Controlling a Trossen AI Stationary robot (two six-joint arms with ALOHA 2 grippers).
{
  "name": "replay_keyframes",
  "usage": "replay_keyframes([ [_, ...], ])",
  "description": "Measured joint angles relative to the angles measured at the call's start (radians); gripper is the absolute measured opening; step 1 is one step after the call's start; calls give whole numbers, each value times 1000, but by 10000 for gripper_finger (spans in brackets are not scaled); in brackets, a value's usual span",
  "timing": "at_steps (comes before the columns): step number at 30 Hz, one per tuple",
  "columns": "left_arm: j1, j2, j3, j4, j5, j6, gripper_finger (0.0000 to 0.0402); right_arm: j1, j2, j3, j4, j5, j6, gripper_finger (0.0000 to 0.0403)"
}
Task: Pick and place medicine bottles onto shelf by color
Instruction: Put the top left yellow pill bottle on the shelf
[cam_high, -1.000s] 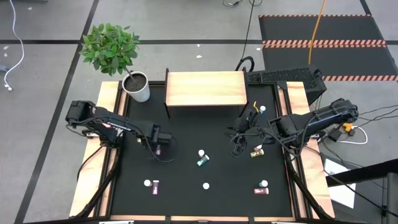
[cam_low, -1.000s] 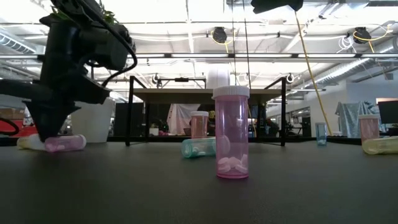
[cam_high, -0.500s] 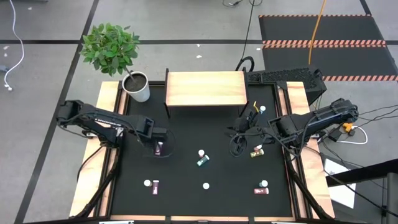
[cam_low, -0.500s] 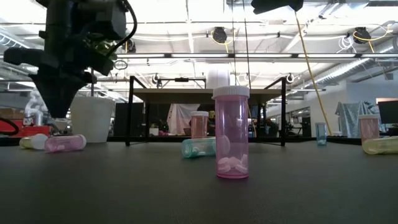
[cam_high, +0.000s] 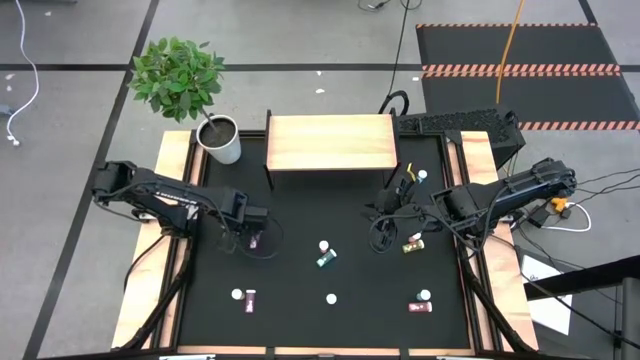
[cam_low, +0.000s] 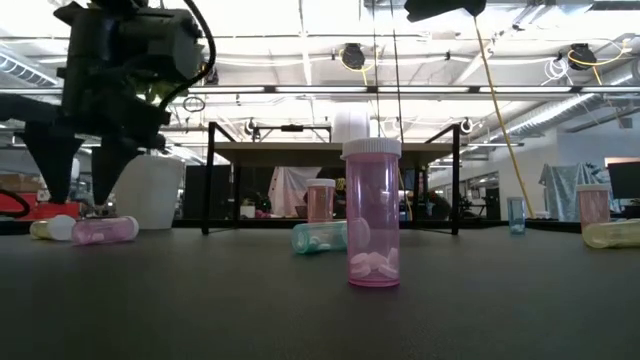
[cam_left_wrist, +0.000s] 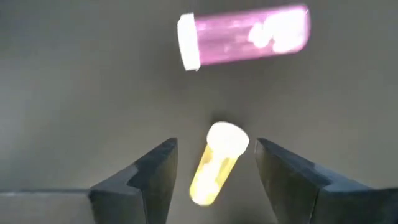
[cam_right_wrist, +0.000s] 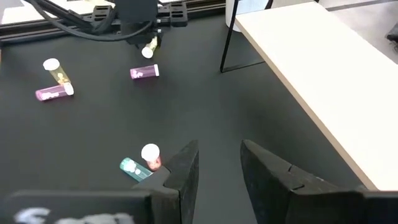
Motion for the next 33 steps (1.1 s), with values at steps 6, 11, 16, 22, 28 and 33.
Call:
replay_keyframes([
  [6, 11, 0, 0, -2, 4, 0, 200, 0, 0, 0, 3, 0, 0, 114],
  [11, 14, 5, 0, 2, -24, -21, 198, 14, 0, 0, 1, 2, -1, 114],
  [16, 23, 49, 7, -3, -18, -55, 198, 13, 0, -28, 13, 6, -10, 114],
  [22, 22, 92, 24, 7, -5, -308, 198, 30, 1, -108, 44, 2, 33, 114],
  [28, 22, 99, -4, 3, -9, -297, 198, 33, 1, -186, 191, 0, 0, 114],
  [33, 21, 106, -4, 5, 8, -286, 198, 32, 1, -213, 236, 0, -38, 114],
])
